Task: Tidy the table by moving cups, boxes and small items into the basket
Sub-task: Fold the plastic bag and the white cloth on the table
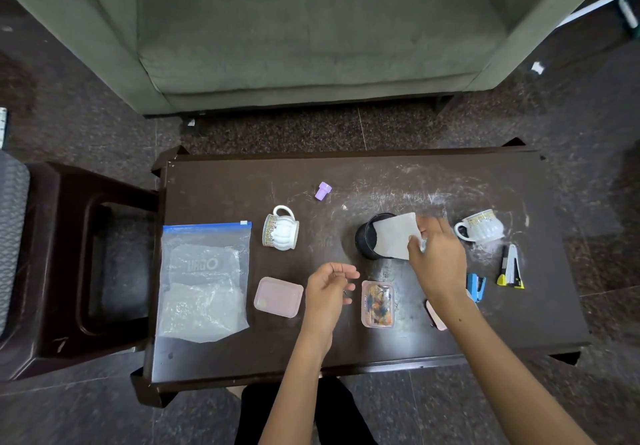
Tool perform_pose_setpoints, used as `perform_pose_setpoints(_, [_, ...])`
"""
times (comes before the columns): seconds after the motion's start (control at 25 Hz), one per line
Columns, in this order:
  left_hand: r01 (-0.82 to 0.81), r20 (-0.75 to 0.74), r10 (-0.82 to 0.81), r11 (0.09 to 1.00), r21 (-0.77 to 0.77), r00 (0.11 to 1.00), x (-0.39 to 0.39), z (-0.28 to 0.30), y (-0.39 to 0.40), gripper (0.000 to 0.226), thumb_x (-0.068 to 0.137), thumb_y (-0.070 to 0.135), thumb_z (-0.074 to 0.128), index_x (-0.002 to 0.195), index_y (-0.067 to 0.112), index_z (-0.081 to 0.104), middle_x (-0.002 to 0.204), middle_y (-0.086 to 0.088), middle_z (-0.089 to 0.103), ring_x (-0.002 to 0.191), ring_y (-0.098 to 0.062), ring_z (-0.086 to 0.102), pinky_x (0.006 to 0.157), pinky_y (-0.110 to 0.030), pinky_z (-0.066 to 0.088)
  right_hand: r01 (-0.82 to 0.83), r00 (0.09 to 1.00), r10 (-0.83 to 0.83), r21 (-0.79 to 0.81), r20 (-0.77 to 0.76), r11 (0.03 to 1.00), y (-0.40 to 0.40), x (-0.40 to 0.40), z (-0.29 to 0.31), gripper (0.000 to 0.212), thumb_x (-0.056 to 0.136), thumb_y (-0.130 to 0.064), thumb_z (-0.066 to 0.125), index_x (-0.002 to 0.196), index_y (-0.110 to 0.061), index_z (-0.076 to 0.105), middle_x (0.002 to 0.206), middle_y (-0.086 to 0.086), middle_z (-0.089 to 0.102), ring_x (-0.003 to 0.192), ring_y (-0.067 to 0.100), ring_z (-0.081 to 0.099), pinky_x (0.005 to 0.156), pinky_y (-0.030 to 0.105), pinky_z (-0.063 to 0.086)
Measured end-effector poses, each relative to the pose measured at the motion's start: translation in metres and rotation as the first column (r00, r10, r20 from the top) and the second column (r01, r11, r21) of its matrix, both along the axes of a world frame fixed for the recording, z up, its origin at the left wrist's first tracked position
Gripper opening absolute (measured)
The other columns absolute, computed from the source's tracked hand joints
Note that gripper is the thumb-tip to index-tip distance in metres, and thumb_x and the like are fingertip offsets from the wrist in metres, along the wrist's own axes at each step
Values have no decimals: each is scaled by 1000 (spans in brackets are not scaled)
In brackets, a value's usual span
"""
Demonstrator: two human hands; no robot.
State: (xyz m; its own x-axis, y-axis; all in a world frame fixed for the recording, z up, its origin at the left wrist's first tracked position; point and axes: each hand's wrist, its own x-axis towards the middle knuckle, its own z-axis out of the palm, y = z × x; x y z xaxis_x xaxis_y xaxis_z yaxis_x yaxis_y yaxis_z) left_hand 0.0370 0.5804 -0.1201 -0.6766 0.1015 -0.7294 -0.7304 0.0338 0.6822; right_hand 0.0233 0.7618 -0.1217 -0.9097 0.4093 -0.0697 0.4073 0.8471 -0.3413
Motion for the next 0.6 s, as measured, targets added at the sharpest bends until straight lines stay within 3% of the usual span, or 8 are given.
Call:
perform_pose_setpoints(0.24, [-32,-15,32,999,-9,999,9,1,-20,25,92,-2,41,93,9,64,94,-3,71,76,-9,60,62,-20,51,-75,989,61,-103,-137,992,-30,32,11,28,80,1,63,107,-9,63,99,7,64,84,24,63,66,32,48])
perform_pose_setpoints(0.4, [-53,-6,53,999,-11,999,14,0,-44,26,91,-2,41,90,11,64,92,-3,71,76,-11,59,63,-23,49,-116,992,103,-193,-76,974,-72,47,2,22,78,2,64,96,-10,65,91,5,64,75,24,63,65,26,43])
perform_pose_setpoints(0.6, [-99,-12,99,994,-55,995,9,-4,-89,25,90,-1,43,88,9,66,95,-3,67,79,-12,61,63,-24,51,-117,991,134,-310,31,943,-131,37,-9,21,80,-4,65,100,-10,65,99,6,65,80,24,65,68,35,54])
